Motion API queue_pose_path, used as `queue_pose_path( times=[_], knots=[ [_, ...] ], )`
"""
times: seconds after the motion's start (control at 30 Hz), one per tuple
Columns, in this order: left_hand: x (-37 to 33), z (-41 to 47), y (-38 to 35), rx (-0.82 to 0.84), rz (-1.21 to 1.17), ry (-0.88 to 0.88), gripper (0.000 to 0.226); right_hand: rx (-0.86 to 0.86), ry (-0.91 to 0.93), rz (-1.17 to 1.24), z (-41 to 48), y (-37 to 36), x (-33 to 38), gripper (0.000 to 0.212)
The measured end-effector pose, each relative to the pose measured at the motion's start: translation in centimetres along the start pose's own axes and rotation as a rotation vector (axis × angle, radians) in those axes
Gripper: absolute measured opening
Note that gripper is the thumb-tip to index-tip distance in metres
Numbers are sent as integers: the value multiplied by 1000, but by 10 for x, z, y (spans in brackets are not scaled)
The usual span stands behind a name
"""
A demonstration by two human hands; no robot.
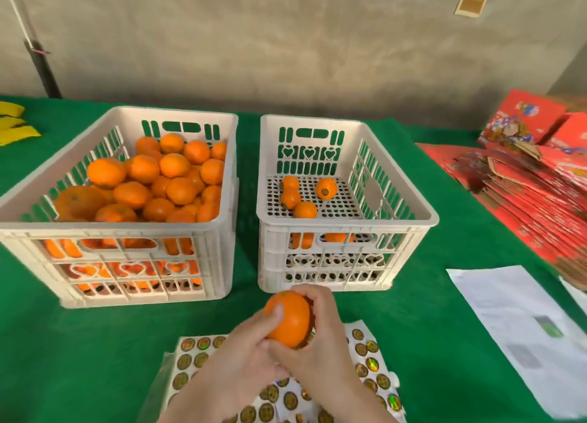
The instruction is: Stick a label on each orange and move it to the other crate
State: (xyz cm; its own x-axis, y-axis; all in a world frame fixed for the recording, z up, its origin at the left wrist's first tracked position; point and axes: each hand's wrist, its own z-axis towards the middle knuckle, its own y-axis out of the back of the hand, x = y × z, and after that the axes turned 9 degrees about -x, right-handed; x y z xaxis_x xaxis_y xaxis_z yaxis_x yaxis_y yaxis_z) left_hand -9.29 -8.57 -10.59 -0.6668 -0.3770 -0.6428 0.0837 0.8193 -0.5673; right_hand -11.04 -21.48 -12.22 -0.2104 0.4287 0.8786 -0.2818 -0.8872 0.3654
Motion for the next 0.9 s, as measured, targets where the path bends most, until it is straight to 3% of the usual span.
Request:
queue_pose_path(
  times=[0.07, 0.1, 0.2, 0.27, 0.4, 0.5, 0.6, 0.7, 0.8, 0.9],
  knots=[
    [15, 3, 4, -17, -164, 45, 78, 48, -15, -35, -12, -5, -9, 62],
    [21, 8, 9, -66, -152, 33, 75, 99, -34, -42, -15, -7, -13, 64],
    [30, 20, 20, -325, -224, 71, 31, 279, -116, -38, -9, -4, -29, 72],
    [32, 29, 32, -377, -288, 52, 21, 302, -205, -81, 9, 3, -51, 64],
    [34, 32, 45, -453, -277, 23, 50, 157, -427, -413, 52, 24, -107, 39],
    [40, 40, 53, -491, -244, 43, 37, 248, -540, -591, 68, 31, -134, 41],
    [46, 47, 60, -554, -264, 110, 43, 286, -515, -684, 74, 31, -142, 45],
    [48, 52, 64, -589, -205, 89, 42, 320, -549, -632, 77, 28, -142, 45],
    [44, 52, 64, -608, -230, 75, 65, 258, -597, -428, 75, 29, -137, 37],
    [38, 50, 62, -630, -50, -43, 93, 179, -563, -167, 68, 43, -123, 30]
  ],
)
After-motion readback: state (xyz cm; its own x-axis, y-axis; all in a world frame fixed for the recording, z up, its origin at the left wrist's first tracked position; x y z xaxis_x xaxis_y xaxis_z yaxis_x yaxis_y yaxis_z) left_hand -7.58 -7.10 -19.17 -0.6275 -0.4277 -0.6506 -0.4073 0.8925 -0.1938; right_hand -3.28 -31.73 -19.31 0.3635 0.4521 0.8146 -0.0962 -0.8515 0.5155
